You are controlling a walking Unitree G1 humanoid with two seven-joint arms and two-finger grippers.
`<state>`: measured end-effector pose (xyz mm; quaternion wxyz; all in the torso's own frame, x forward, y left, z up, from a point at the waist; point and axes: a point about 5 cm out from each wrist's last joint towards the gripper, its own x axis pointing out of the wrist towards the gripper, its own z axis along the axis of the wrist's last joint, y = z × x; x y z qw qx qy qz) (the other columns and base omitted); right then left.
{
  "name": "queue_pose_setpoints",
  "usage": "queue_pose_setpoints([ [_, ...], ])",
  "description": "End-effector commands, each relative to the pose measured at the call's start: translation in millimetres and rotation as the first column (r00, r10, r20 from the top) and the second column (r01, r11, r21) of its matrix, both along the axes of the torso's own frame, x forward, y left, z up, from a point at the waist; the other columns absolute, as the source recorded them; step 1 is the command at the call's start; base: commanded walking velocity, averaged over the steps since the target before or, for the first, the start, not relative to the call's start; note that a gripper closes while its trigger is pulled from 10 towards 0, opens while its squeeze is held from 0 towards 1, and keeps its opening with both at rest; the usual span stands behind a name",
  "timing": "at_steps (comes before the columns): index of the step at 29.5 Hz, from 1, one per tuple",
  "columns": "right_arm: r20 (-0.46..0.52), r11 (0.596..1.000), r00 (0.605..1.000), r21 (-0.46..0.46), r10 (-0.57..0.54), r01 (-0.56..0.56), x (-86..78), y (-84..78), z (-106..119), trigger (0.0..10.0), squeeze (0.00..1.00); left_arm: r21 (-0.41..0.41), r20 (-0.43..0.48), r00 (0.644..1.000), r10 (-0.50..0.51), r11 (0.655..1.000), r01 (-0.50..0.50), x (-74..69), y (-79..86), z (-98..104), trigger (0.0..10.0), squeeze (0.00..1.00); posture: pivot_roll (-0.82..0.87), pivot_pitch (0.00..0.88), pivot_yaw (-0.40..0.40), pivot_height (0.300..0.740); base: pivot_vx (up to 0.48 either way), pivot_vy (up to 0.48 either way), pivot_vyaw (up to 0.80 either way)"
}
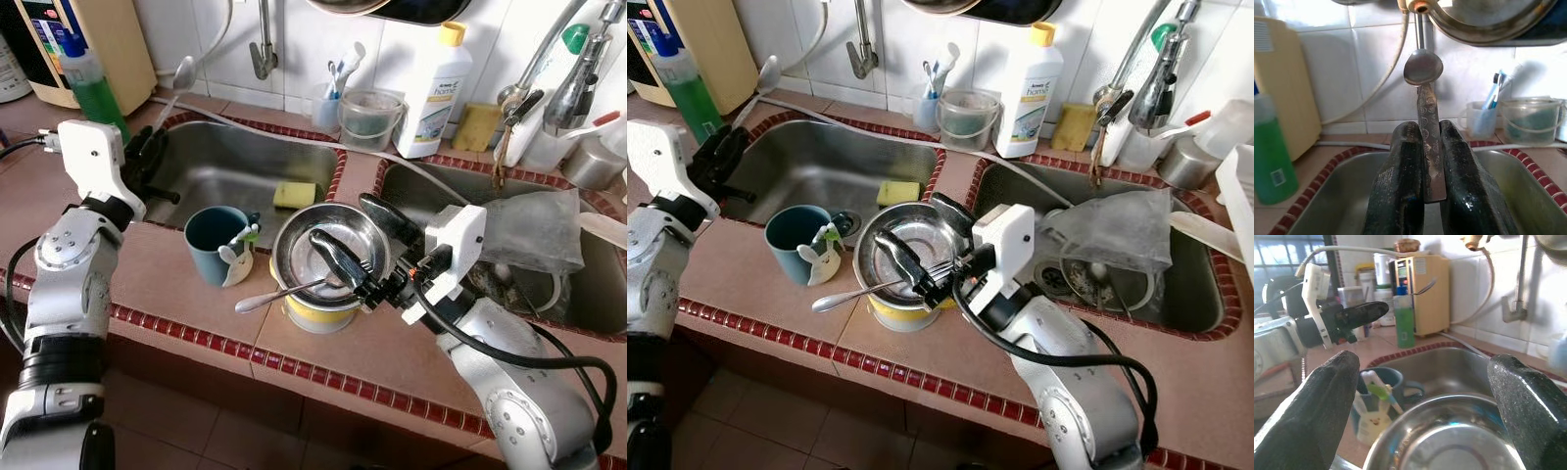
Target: Kitchen organization
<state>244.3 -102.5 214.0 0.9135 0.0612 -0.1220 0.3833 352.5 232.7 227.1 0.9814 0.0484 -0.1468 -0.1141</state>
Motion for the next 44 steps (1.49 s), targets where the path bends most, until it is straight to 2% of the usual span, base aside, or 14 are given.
queue_pose_setpoints([
  [1, 0.020, 0.999, 0.999, -0.009, -0.033, 0.033, -3.5, -7.1, 6.5, 10.0, 0.00, 0.038, 0.010, 1.000, -0.014, 0.999, 0.014, 3.5, -2.5, 4.4, 10.0, 0.00, -0.12, 0.150, 0.014, 0.740, 0.000, 0.000, 0.00],
  [5, 0.020, 0.993, 0.993, -0.023, -0.113, 0.114, -10.4, -21.3, 12.1, 10.0, 0.00, 0.060, -0.006, 0.999, -0.053, 0.997, 0.053, 11.3, -12.9, 1.3, 10.0, 0.00, -0.16, 0.160, 0.031, 0.740, 0.000, 0.000, 0.00],
  [9, 0.020, 0.989, 0.990, -0.029, -0.142, 0.143, -16.4, -25.4, 14.2, 10.0, 0.00, 0.069, -0.004, 0.997, -0.080, 0.994, 0.080, 14.3, -18.0, 1.9, 10.0, 0.00, -0.18, 0.168, 0.043, 0.740, 0.000, 0.000, 0.00],
  [21, -0.042, 0.992, 0.992, -0.024, -0.122, 0.121, -40.3, -19.5, 14.2, 10.0, 0.00, 0.133, 0.002, 0.993, -0.119, 0.984, 0.118, 23.7, -18.0, 10.8, 10.0, 0.00, -0.20, 0.204, 0.048, 0.740, 0.000, 0.000, 0.00],
  [34, -0.084, 0.992, 0.988, -0.004, -0.127, 0.127, -51.8, -20.2, 16.8, 10.0, 0.00, 0.176, 0.003, 0.991, -0.131, 0.976, 0.128, 25.6, -13.9, 11.8, 10.0, 0.00, -0.21, 0.223, 0.039, 0.740, 0.000, 0.000, 0.00],
  [44, -0.096, 0.992, 0.988, -0.041, -0.121, 0.118, -57.3, -23.6, 15.3, 10.0, 0.00, 0.191, 0.009, 0.991, -0.130, 0.974, 0.126, 27.8, -13.2, 12.5, 10.0, 0.00, -0.21, 0.227, 0.036, 0.740, 0.000, 0.000, 0.00],
])
